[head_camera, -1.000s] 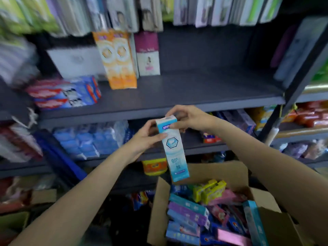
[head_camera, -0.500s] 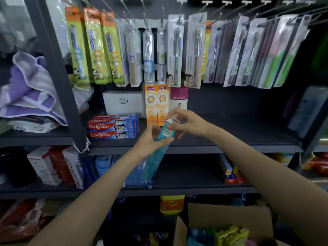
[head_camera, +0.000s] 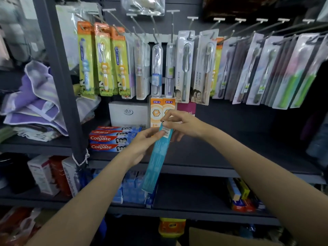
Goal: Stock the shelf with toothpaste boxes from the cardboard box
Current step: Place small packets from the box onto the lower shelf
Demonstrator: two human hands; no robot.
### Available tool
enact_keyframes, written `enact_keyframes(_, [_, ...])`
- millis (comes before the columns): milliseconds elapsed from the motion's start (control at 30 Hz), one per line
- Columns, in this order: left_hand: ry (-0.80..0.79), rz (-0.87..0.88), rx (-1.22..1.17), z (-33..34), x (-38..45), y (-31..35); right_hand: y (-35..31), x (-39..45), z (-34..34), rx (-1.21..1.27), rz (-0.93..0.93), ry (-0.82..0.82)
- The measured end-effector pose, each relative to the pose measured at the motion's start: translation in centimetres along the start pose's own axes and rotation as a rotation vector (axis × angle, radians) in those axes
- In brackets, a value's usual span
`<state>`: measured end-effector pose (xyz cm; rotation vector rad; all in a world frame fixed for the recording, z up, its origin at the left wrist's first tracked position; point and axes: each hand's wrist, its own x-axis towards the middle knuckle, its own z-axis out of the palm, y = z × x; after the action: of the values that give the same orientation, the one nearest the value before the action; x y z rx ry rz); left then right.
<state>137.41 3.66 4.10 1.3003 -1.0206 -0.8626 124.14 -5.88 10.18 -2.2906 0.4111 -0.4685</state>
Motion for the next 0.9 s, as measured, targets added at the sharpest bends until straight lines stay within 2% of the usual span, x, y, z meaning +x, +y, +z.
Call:
enact_keyframes(67, [-0.008, 0.005, -0.056, -0.1, 1.0, 0.4, 0.6, 0.8, -0.4, -0.098, -0.088, 0.07])
enact_keyframes(133, [-0.044, -0.001, -0.131, -0.7, 1.9, 0.8, 1.3, 1.5, -1.1, -0.195, -0.151, 0.028])
enact_keyframes(200, [-0.08, -0.034, -0.174, -1.2, 2.9, 1.2, 1.6, 2.3, -2.0, -0.15, -0.135, -0.058])
enact_keyframes(267, [-0.074, -0.047, -0.173, -1.4, 4.1, 2.0, 1.6, 3.7, -3.0, -0.004, -0.08, -0.058])
enact_keyframes(367, [0.018, -0.005, -0.083, -1.8, 6.1, 4.0, 0.8, 6.6, -4.1, 0.093, -0.023, 0.046])
enact_keyframes(533, [0.326, 0.04, 0.133, -4.4, 8.8, 3.1, 0.2, 11.5, -4.5, -0.18, -0.045, 0.125])
enact_keyframes(700, [0.335, 0.016, 0.242, -4.6, 10.4, -0.4, 1.8, 14.8, -3.0, -0.39, -0.035, 0.11])
enact_keyframes(900, [0.377, 0.01, 0.234, -4.6, 12.4, -1.7, 3.2, 16.4, -2.6, -0.43, -0.023, 0.113])
